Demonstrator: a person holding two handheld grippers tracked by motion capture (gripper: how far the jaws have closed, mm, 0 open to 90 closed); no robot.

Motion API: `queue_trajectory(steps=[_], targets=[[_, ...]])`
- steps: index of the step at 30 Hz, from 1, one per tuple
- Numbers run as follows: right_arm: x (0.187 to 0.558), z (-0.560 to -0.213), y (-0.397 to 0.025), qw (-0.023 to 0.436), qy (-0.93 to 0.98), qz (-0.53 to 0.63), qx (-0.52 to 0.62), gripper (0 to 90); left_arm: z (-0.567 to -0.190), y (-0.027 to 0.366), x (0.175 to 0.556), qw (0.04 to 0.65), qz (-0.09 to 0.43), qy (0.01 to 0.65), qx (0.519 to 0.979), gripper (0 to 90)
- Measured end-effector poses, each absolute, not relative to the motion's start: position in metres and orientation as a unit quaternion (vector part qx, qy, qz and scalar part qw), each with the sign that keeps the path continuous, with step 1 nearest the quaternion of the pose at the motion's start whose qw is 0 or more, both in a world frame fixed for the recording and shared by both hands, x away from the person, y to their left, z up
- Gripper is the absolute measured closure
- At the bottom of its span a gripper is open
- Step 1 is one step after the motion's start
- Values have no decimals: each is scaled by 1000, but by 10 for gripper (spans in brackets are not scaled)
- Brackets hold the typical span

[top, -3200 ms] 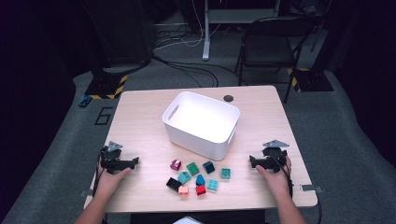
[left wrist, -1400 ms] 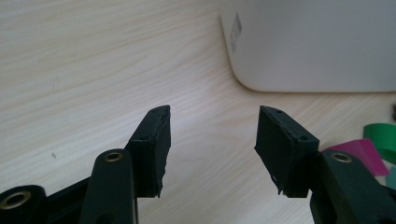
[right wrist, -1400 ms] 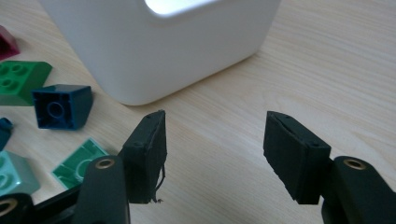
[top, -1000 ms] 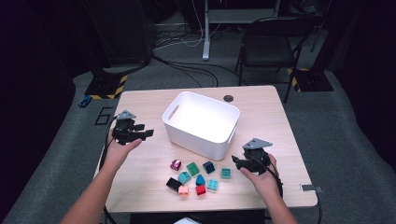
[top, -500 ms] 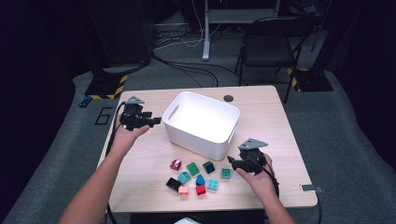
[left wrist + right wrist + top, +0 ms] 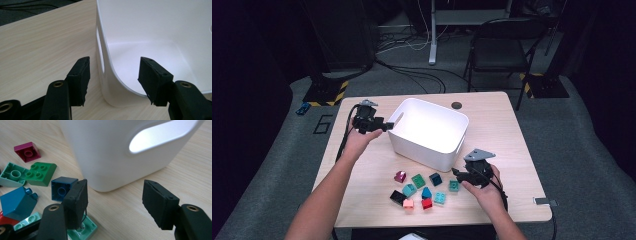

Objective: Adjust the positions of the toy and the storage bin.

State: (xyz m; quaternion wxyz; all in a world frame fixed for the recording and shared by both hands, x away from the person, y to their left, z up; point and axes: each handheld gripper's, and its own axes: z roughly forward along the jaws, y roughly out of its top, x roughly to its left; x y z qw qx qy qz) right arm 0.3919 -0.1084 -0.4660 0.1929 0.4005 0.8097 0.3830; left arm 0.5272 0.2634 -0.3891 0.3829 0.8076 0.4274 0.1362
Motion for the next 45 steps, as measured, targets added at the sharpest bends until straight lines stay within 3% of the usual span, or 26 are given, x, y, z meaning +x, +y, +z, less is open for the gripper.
queue_trajectory(steps=[18, 45], targets=[[409, -463, -92, 185, 813, 385, 396, 344, -393, 266, 505, 393, 105, 400, 821, 441], [422, -464, -93, 185, 816, 372, 402, 362, -399, 284, 456, 430, 98, 420, 794, 433]])
